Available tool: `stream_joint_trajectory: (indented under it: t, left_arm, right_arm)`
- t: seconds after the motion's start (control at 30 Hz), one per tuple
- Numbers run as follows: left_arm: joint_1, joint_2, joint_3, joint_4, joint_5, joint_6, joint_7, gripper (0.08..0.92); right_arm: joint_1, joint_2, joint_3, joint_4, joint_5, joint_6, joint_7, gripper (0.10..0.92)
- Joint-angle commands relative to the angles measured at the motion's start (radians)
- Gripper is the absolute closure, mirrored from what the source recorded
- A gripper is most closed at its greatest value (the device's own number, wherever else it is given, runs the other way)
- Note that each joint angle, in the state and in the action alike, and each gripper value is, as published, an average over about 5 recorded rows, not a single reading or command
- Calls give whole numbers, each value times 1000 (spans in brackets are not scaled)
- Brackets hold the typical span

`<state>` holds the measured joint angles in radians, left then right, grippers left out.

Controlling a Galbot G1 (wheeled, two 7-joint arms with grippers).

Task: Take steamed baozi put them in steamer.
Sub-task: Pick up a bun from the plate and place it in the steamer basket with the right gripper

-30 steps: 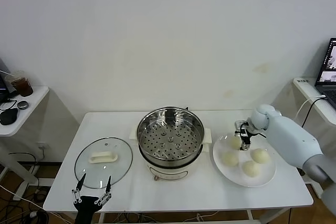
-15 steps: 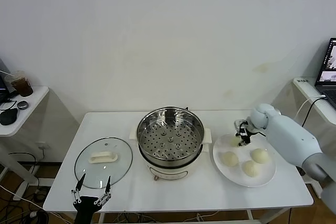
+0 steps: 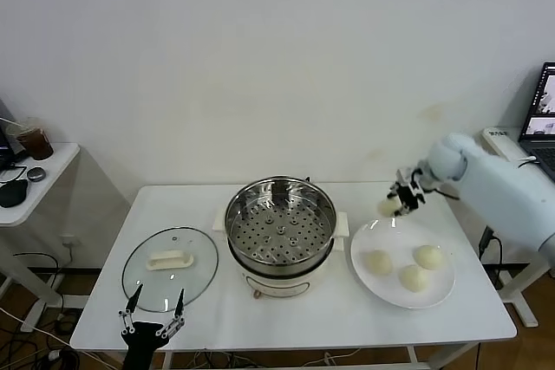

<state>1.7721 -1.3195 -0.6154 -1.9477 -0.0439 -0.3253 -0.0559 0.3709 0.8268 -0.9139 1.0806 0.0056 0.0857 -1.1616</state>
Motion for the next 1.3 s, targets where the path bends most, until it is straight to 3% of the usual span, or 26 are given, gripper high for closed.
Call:
stream_joint_trajectory:
  t: [0.03,0.27,0.5,0.93,1.3]
  left_arm:
    - [1,3,-4,-3,-4,0,-1,177]
    - [4,9,-32,-8,-20,2,0,177]
    - [2,9,-60,-5,-31,2,2,177]
    - [-4,3,-82,-3,-39,-3,5,177]
    - [-8,2,-84,10,-41,-9,5,177]
  right_arm:
    - [307,140,-239,66,220,144,-42,554]
    - [269,410,-296,20,215,257,-18,550]
    - [176,551,-322,-63,50,417,37,550]
    - [33,626,-303,-217,-281,616,119,542]
    - [3,644,-230,-310,-406,687,154,541]
